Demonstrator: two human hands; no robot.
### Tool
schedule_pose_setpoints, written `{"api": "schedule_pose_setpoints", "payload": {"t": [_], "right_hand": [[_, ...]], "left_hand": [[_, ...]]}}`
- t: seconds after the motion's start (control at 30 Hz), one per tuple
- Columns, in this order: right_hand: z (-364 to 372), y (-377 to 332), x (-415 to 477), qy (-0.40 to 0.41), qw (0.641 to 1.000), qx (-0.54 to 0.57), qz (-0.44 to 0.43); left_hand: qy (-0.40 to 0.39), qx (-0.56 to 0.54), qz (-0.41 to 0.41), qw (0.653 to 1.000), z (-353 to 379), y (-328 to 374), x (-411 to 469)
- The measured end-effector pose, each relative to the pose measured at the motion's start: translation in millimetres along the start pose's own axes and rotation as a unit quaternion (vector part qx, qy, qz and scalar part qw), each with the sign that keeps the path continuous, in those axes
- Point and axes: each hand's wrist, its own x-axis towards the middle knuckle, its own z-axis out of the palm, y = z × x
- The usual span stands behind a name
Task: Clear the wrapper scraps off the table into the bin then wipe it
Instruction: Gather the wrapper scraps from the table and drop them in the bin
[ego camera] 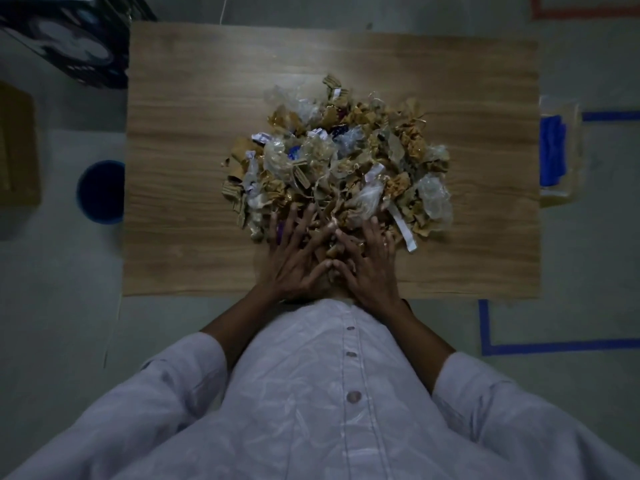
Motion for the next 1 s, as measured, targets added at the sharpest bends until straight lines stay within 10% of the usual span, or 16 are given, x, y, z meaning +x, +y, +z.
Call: {"api": "schedule_pose_setpoints", "payload": {"t": [0.7,0.83,1.0], "right_hand": [[-13.1,6.1,31.7,0.091,0.996,0.013,-0.016],[-36.2,33.8,33.4,0.227,0.954,0.098,0.172],[-56.1,66.0,48.3,0.113,0.950,0.141,0.256]], "left_hand": [[0.038,0.025,0.022,0.999,7.8,1.6,9.0],[0.106,-0.016,0.068,0.992,-1.6,27.9,28.5],[0.049,-0.010,0.066,0.997,2.4,43.3,61.5]]}}
